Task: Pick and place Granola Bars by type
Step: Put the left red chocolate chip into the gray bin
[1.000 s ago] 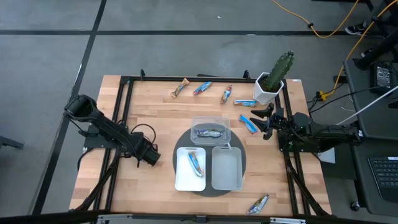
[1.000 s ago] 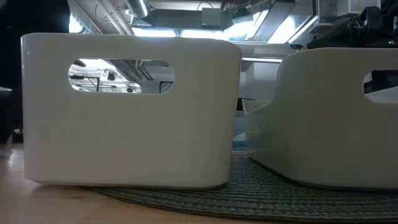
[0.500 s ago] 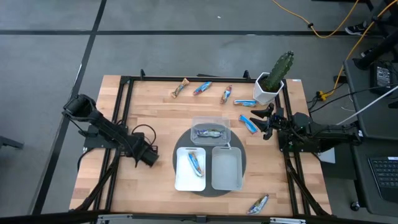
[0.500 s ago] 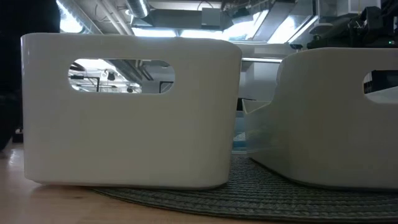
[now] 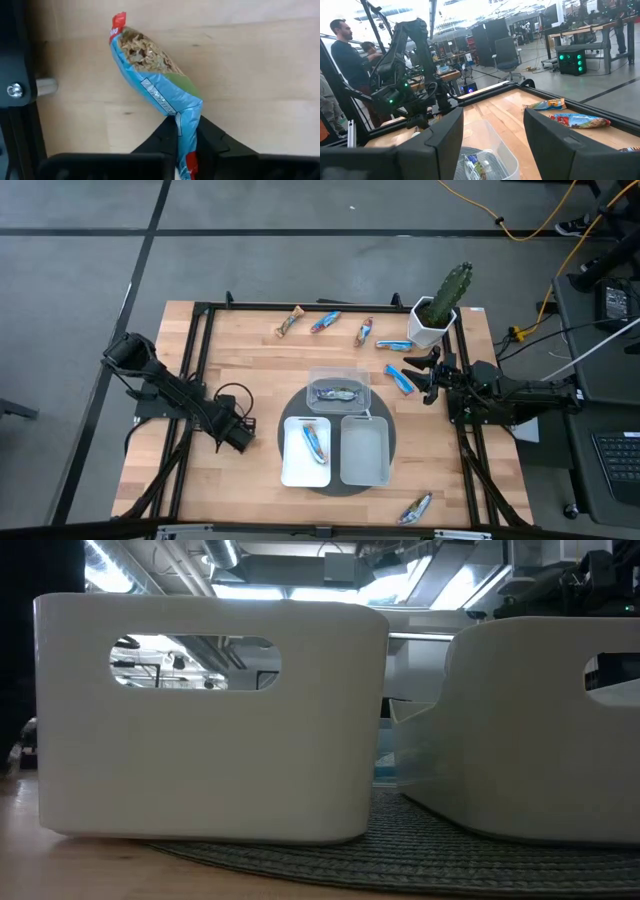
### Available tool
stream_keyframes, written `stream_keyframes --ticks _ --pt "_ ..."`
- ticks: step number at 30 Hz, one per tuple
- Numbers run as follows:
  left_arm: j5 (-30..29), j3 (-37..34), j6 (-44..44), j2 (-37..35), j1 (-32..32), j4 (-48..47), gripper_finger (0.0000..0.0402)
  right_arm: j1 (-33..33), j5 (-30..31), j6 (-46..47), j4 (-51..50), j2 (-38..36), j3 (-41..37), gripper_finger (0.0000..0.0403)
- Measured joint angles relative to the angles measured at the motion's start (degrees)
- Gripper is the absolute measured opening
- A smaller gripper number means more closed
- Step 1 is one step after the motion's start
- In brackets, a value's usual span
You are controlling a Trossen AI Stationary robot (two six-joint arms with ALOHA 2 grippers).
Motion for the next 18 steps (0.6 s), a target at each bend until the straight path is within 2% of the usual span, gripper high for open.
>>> stream_keyframes --ticks 8,14,18 --pt "-3.19 5.14 3.61 -0.03 -0.04 -0.58 0.0022 0.00 0.00 0.00 0.00 0.02 0.00 0.0210" --pt "-8.68 10.54 6.18 -0.08 0.00 -2.86 0.0016 0.01 0.00 0.08 0.00 0.01 0.00 0.0210" --pt "-14.62 16.31 9.72 -0.11 0.00 -7.51 0.0017 0.00 0.00 0.36 0.00 0.01 0.00 0.0210"
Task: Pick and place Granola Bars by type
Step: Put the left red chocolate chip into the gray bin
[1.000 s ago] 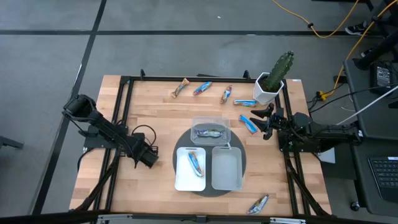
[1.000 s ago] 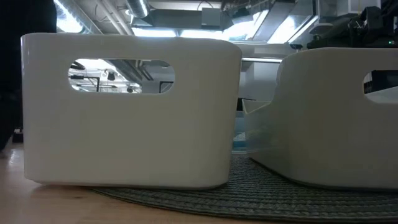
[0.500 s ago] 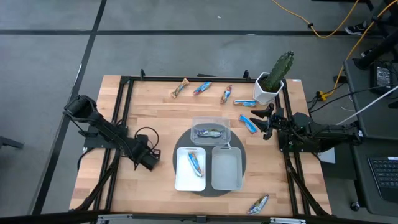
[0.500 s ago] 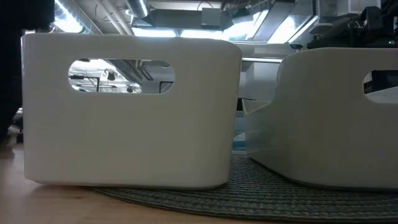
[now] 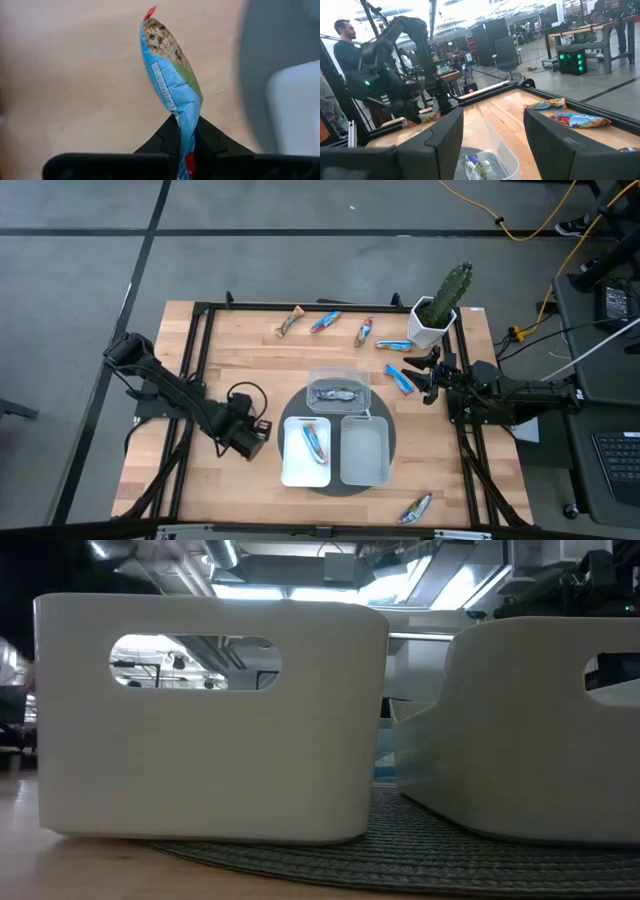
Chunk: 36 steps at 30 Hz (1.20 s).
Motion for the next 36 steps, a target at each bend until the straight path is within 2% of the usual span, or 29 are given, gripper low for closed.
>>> stream_keyframes --ticks 10,15,21,27,36 --pt "-21.69 21.64 15.58 -0.08 0.00 -12.57 0.0018 0.01 -0.01 0.04 0.00 0.01 0.00 0.0210" --pt "-27.79 31.69 30.24 -0.15 0.00 -12.38 0.0019 0.02 -0.02 0.06 0.00 -0.01 0.00 0.0210" --pt "-28.69 39.76 42.58 -0.13 0.00 -11.92 0.0019 0.02 -0.02 -0.16 0.00 -0.01 0.00 0.0210" --pt "-29.09 44.16 53.79 -0.13 1.08 -8.80 0.0019 0.02 -0.04 -0.10 0.00 -0.01 0.00 0.0210" --pt "-20.00 44.99 72.15 -0.08 6.86 5.88 0.0019 0.02 -0.04 -0.21 0.00 -0.01 0.00 0.0210"
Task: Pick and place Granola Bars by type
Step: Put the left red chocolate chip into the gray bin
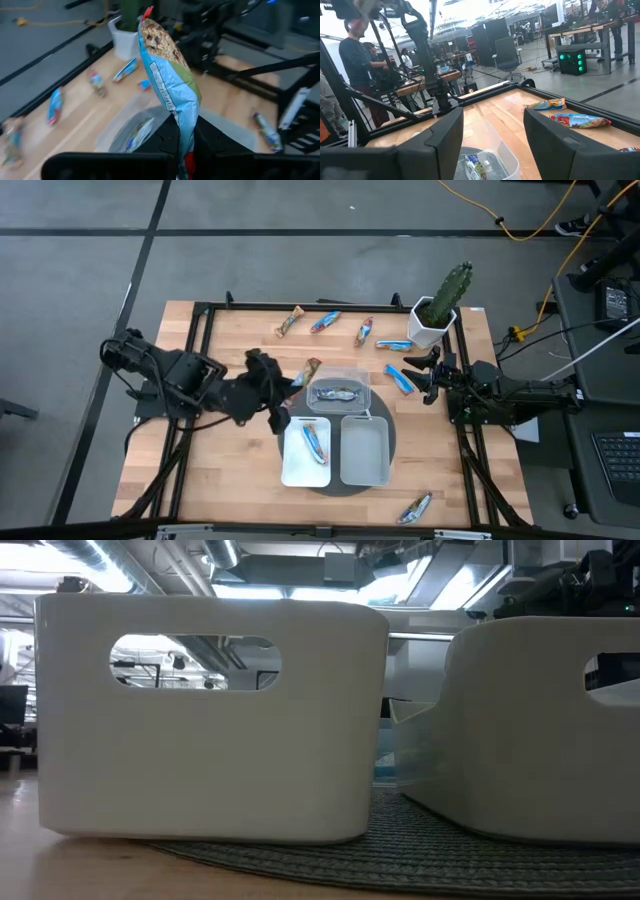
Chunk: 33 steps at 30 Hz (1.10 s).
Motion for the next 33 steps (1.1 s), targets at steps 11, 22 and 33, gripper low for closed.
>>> stream_keyframes --ticks 11,22,33 --pt "12.48 0.09 14.68 1.88 6.70 17.17 0.0019 0.00 0.00 0.07 0.00 0.00 0.00 0.0210" --pt "26.25 0.04 13.07 13.31 12.12 21.23 0.0019 -0.02 -0.02 0.01 -0.02 0.00 0.00 0.0210" --pt "35.43 0.04 9.69 26.01 14.21 28.35 0.0019 0.00 -0.02 0.10 -0.02 0.00 0.00 0.0210"
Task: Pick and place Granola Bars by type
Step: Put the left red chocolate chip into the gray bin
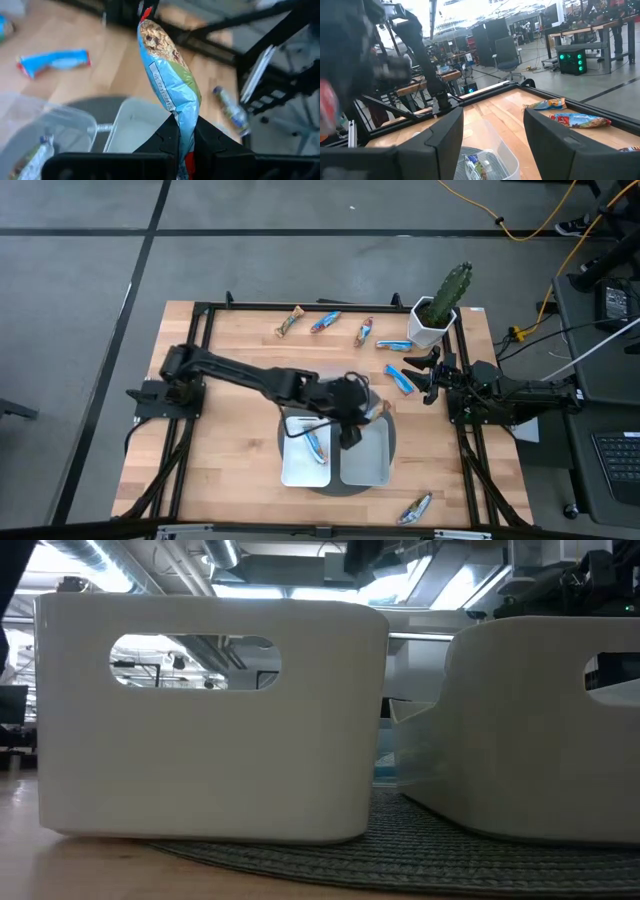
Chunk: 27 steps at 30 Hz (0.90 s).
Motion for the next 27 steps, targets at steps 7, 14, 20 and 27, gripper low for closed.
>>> stream_keyframes --ticks 7,14,20,27 --pt "0.19 -0.02 -1.60 5.41 -1.14 -0.25 0.0019 -0.01 0.00 -0.02 0.00 0.02 0.00 0.0210" --pt "0.51 0.00 -4.09 10.07 -2.67 0.02 0.0019 0.00 0.02 -0.07 0.00 0.00 0.00 0.0210" --pt "1.35 0.00 -6.90 13.03 -3.44 -0.02 0.0019 -0.02 0.00 -0.06 0.00 0.00 0.00 0.0210" --pt "2.49 -0.04 -8.09 15.43 -3.54 -0.31 0.0023 0.00 0.00 -0.07 -0.02 0.00 0.00 0.0210"
